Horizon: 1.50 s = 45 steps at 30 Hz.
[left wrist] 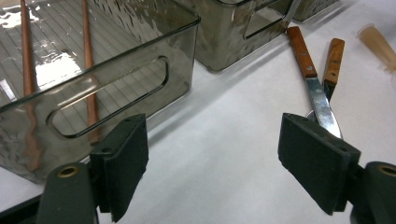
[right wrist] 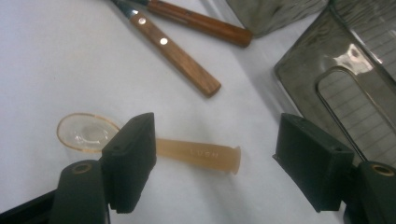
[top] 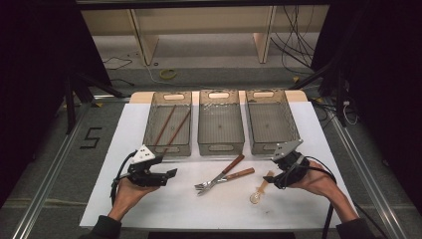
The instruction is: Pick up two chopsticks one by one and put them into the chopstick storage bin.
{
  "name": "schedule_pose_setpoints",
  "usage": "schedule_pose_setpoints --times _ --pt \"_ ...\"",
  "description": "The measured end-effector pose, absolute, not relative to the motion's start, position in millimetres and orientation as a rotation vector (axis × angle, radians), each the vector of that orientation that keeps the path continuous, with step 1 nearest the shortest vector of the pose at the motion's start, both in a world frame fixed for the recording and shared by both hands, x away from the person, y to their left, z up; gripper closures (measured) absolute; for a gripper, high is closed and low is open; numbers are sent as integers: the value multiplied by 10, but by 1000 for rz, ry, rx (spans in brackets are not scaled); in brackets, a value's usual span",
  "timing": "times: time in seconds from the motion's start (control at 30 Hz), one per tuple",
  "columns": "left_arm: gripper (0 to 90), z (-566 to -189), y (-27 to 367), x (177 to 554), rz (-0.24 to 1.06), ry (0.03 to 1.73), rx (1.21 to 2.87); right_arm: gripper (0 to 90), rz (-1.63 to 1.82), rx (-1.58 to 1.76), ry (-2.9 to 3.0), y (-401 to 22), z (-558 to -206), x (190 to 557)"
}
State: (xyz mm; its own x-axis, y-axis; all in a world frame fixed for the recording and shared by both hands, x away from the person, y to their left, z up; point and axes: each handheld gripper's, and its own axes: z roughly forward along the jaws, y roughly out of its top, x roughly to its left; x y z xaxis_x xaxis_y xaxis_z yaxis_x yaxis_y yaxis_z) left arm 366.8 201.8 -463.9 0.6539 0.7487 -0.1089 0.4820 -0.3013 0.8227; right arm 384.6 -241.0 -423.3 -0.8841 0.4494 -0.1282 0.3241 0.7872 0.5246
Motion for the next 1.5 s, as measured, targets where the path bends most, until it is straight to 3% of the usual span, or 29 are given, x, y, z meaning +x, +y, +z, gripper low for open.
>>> schedule_pose_setpoints --times 1.5 --pt "217 -4662 2003 3582 321 925 1963 307 489 273 2927 -2177 -4503 3923"
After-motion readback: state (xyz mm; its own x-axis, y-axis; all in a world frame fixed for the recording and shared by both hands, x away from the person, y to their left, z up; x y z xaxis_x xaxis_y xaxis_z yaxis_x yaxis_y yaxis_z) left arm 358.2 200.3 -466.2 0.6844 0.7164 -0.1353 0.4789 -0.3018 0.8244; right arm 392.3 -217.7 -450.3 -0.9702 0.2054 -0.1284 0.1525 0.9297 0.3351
